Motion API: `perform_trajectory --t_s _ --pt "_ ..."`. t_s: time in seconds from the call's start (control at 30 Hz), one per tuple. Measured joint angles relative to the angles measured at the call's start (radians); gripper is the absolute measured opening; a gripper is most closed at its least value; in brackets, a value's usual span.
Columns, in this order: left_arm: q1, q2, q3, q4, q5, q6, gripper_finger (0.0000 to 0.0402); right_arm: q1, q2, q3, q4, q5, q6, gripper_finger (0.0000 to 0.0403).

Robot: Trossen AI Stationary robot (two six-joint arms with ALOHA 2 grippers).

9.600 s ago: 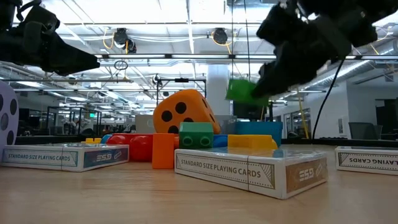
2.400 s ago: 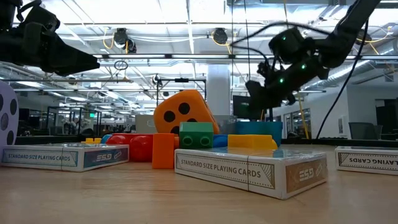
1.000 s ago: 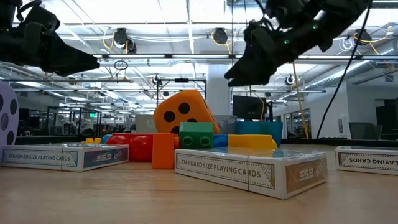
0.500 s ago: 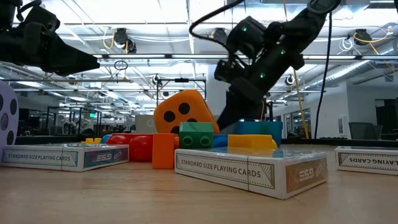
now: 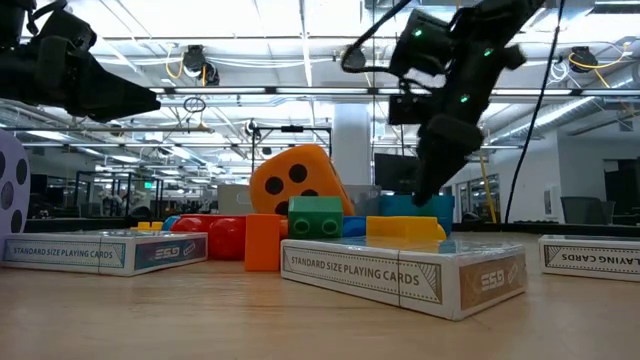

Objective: Pick & Place Toys
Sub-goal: Put the blue game piece into the blue bin

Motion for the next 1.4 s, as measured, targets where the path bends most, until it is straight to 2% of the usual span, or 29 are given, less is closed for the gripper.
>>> perform_trajectory --t_s 0.1,0.2,0.53,0.97,1.2,1.4 --pt "0.000 0.000 0.000 0.001 0.000 0.000 0.0241 0.008 -0.044 0.000 -0.045 0.044 0.127 0.0206" --pt "0.000 0.000 0.000 0.001 0.000 0.000 0.0241 0.021 -0.062 0.000 -0.029 0.046 0.213 0.0203" --pt "0.000 0.000 0.000 0.000 0.000 0.000 0.0241 0.116 -0.056 -0.122 0.202 0.043 0.145 0.0232" --pt "0.000 0.000 0.000 0.000 0.000 0.000 0.0241 0.122 -0.057 -0.214 0.295 0.013 0.216 0.0329" --pt "0.000 0.000 0.000 0.000 0.000 0.000 0.0241 0.134 -0.031 -0.215 0.304 -0.005 0.253 0.0332" --pt "0.000 0.000 0.000 0.000 0.000 0.000 0.0241 0.135 0.027 -0.215 0.391 -0.011 0.226 0.0325"
